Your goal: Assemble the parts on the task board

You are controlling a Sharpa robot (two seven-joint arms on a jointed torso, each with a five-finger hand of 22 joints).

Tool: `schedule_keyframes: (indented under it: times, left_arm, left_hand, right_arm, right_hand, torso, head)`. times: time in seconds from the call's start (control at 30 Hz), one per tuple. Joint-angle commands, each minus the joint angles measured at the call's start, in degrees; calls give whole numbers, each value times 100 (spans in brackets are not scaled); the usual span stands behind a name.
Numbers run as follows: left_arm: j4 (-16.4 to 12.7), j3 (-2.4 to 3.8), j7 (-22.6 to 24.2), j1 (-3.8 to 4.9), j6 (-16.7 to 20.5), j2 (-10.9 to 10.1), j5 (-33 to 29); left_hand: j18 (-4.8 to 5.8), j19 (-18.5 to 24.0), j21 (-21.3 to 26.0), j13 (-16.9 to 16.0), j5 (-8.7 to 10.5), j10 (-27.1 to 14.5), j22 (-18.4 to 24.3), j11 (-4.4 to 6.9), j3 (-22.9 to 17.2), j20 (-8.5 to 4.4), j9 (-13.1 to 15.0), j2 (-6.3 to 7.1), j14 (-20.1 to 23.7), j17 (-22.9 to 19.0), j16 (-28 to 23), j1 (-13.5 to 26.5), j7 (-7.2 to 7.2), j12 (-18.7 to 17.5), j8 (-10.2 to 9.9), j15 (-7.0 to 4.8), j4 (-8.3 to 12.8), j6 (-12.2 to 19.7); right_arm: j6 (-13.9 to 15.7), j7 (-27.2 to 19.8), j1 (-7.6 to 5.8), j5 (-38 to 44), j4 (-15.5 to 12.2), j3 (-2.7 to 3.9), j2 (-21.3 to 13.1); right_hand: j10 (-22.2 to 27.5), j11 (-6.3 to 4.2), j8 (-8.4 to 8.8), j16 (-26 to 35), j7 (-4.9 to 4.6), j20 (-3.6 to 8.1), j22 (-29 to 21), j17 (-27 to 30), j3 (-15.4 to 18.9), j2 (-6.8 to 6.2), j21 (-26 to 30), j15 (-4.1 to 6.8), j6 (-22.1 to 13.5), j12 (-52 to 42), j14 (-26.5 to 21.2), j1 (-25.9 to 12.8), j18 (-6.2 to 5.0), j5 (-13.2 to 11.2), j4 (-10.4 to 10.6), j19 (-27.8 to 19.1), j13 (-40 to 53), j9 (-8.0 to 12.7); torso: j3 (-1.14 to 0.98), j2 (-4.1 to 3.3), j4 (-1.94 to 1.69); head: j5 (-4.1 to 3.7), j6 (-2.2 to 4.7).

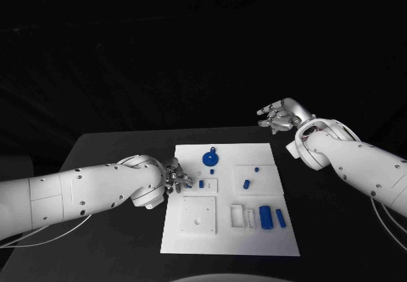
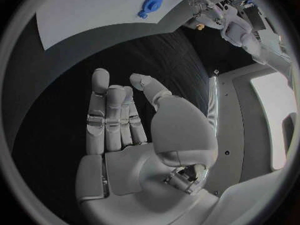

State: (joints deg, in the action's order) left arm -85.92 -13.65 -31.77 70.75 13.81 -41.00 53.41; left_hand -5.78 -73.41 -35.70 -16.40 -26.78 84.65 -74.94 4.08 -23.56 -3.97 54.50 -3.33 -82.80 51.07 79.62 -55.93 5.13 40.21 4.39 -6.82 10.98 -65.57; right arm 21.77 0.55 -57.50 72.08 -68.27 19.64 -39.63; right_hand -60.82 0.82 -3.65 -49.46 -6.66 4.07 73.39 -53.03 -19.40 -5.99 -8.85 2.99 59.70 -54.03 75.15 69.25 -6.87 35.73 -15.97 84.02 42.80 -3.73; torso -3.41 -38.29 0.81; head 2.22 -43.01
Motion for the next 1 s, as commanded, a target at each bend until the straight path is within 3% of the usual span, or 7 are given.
schedule_keyframes:
  times: [0.03, 0.67, 0.8, 1.0]
  left_arm:
    - [-10, -31, -22, -44, -297, 54, -38]
    - [10, -31, -96, -44, -606, 137, -38]
    - [27, -31, -110, -44, -651, 155, -37]
    - [70, -31, -130, -44, -726, 191, 19]
  left_hand:
    - [-91, 11, -35, 1, -1, 215, -86, 84, -20, 31, -5, -68, -6, 7, 23, -41, -788, 16, -27, 21, 32, -1353]
    - [-98, 16, -37, 9, 39, 214, -87, 83, 2, 42, 2, -58, -5, 27, 29, -78, -786, 22, -29, 25, 43, -1349]
    - [-102, 18, -31, 11, 319, 214, -84, 82, 80, 52, 8, -56, -5, 21, 23, -127, -791, 22, -27, 25, -11, -1354]
    - [-111, 24, -24, 13, 314, 214, -84, 82, 162, 60, 4, 11, -3, 10, 11, -145, -794, 13, -30, 23, -76, -1347]
  right_arm:
    - [-80, -37, 4, -5, 3, 2, 8]
    - [-104, -44, 17, -5, 11, 2, 23]
    - [-107, -45, 19, -6, 10, 2, 24]
    - [-109, -48, 20, -7, 9, 2, 28]
  right_hand:
    - [7, -38, 10, -9, -4, 18, 9, -7, -28, 8, 21, 20, 30, 18, -38, -55, -66, 34, 2, 157, -6, 0]
    - [6, -38, 9, -7, -4, 20, 35, -9, -71, -10, 23, 22, 30, 25, -42, -63, -68, 123, -1, 155, -9, -1]
    - [8, -38, 9, -7, -5, 20, 40, -9, -79, -13, 23, 22, 30, 29, -42, -63, -68, 142, -2, 154, -12, -1]
    - [5, -38, 9, -5, -5, 20, 44, -9, -84, -16, 24, 23, 26, 29, -42, -66, -68, 155, 0, 153, -12, 0]
  torso:
    - [-1, 3, 1]
    - [-2, 4, -3]
    - [1, 3, -3]
    - [-2, 4, -1]
  head:
    - [-5, -9]
    - [-5, -29]
    - [-9, -32]
    - [-10, -30]
